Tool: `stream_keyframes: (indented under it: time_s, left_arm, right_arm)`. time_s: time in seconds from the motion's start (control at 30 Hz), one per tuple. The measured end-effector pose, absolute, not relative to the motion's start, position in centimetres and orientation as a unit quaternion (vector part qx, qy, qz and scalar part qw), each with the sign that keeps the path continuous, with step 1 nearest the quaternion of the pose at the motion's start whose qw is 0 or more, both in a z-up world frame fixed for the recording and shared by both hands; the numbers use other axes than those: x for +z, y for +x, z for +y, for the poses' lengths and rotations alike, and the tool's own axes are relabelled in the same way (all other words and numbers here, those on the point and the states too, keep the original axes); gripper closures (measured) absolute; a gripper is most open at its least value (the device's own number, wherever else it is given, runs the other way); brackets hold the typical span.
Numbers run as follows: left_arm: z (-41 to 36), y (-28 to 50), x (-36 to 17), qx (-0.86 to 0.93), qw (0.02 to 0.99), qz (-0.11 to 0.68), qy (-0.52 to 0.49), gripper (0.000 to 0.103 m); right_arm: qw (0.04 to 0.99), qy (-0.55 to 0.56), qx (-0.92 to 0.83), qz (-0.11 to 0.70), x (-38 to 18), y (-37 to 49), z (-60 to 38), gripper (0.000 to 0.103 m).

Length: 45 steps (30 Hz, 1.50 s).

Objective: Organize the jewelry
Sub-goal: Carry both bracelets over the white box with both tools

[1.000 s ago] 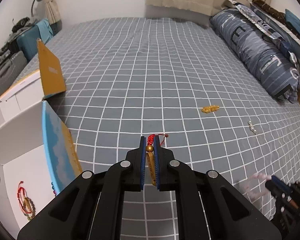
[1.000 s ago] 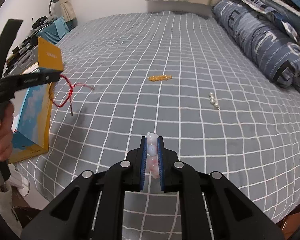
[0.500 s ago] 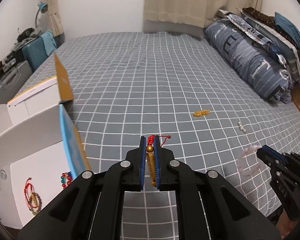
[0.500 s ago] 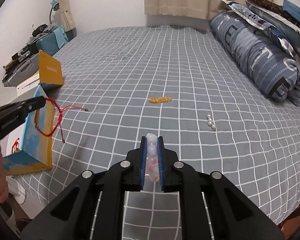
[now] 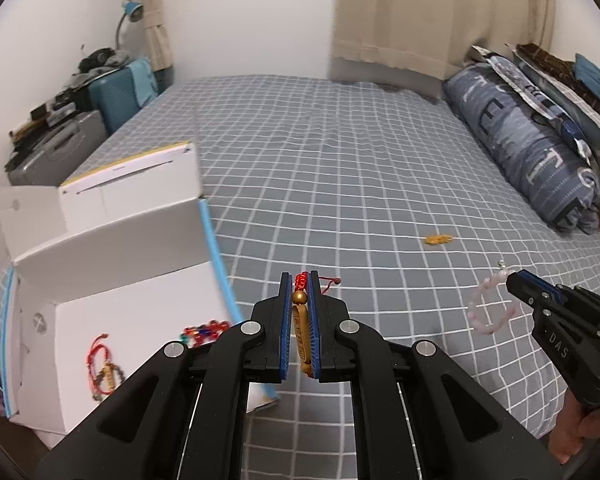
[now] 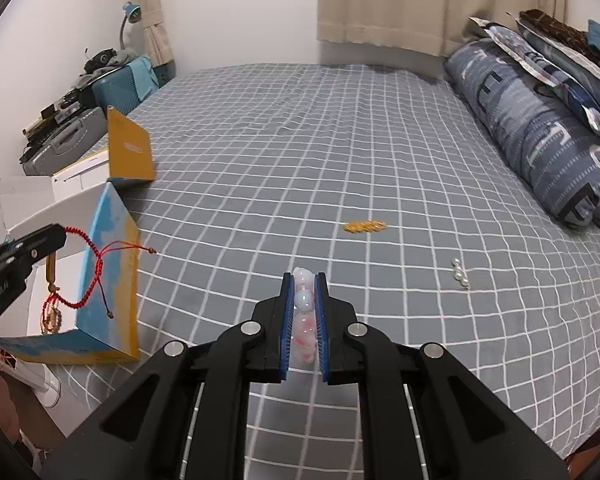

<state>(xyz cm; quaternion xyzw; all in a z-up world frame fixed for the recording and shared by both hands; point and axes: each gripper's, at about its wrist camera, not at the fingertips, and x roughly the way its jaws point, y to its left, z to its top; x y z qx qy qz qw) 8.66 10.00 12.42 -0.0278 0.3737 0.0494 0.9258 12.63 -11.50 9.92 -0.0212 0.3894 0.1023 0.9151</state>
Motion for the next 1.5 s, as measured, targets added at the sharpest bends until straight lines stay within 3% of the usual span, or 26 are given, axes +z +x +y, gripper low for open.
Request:
stream_keyframes:
  time_s: [0.7, 1.5]
  left_arm:
    - [20.2, 2.7, 14.7, 0.134, 0.926, 0.347, -0.062, 0.096]
    - [31.3, -0.1, 9.3, 0.234, 0.890, 0.379, -0.098, 0.095]
  right_arm:
    - [0.915, -0.039, 0.189, 0.355, 12.9, 11.6, 1.5, 0.093]
    - [0.881, -0.086, 0.283, 0.370, 8.8, 9.9, 17.0, 0.093]
